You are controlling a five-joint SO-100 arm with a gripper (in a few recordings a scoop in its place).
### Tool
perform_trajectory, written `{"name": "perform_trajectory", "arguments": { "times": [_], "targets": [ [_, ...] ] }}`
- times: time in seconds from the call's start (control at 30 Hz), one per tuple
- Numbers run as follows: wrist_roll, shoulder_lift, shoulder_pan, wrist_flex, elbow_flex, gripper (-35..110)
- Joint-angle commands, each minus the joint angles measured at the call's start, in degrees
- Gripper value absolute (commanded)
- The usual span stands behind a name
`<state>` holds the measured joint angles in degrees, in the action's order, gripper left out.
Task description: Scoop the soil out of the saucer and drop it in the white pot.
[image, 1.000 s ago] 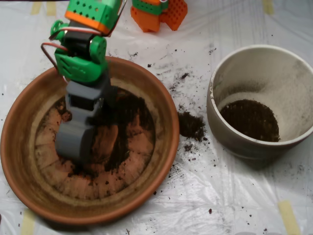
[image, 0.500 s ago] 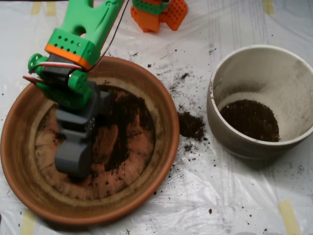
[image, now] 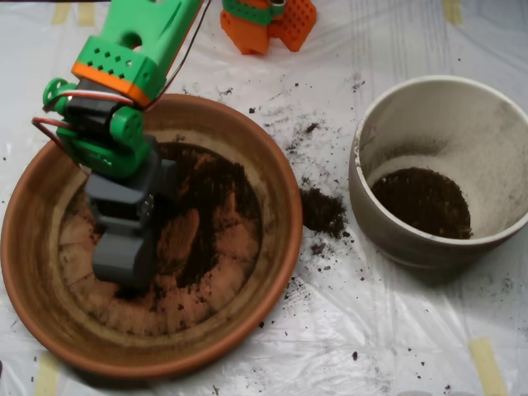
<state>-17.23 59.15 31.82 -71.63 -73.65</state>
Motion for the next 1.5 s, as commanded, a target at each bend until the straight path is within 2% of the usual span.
{"name": "perform_trajectory", "arguments": {
  "times": [0.0,0.47,1.23,1.47],
  "targets": [
    [-1.85,6.59,2.90,1.14,-9.40,31],
    [-4.75,27.95,2.81,14.77,-37.18,24],
    [-5.80,37.71,1.93,41.66,-48.78,1],
    [-3.34,41.04,1.23,45.26,-48.78,0]
  ]
}}
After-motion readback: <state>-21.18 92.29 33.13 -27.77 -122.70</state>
